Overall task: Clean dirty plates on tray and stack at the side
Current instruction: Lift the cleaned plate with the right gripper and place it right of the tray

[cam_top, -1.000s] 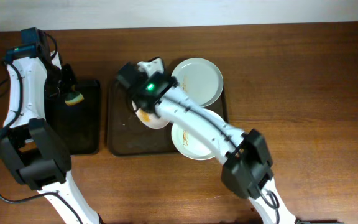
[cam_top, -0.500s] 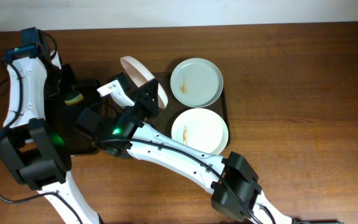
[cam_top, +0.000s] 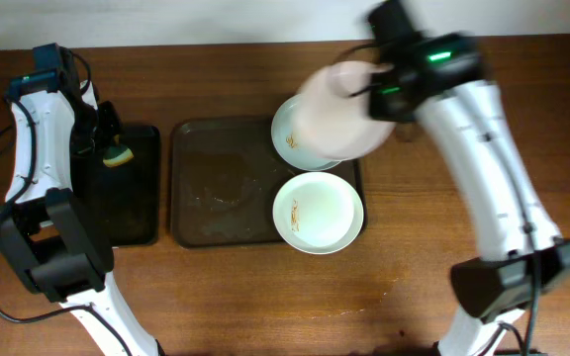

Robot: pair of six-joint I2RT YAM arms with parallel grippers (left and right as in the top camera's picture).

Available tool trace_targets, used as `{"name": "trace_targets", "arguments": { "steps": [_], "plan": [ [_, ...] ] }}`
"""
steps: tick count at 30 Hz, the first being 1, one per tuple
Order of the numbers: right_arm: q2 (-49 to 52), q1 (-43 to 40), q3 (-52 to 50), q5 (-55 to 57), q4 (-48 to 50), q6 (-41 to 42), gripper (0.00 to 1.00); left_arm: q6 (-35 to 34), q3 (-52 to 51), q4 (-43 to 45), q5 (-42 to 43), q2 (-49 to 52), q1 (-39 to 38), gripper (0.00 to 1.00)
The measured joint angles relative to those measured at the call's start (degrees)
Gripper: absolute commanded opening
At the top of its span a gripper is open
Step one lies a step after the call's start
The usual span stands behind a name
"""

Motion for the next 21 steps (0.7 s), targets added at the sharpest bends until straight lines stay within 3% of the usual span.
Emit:
{"name": "trace_targets", "arguments": {
  "steps": [2,6,11,12,14,18,21],
  "plan": [
    [-0.13,-7.85,-2.69,-2.58,0.00,0.00,0.04,-0.02,0.00,0.02,0.00,0.00,0.00,0.01],
    [0.26,-19.89,-18.80,-4.92,11.39,0.00,0.04,-0.02,0.00,0.04,-0.02,0.00,0.00,0.01],
    [0.79,-25.14,-37.13,-5.51,29.27,-0.04,0.04,0.00,0.00,-0.02,0.00,0.00,0.00,0.01],
    [0.83,-25.20,-39.63,-5.60,31.43,-0.09,0.12,0.00,0.00,0.09,0.00,0.00,0.00,0.01],
    [0.83,-25.18,-44.70,-6.29,35.26,0.22,0.52,0.00,0.00,0.07,-0.02,0.00,0.00,0.01],
    [0.83,-25.18,-45.90,-8.11,31.95,-0.07,0.49,0.00,0.00,0.02,0.00,0.00,0.00,0.01],
    [0.50,-24.63,-38.69,-15.15,24.55,-1.62,0.48,0.00,0.00,0.02,0.00,0.00,0.00,0.01]
  ]
}}
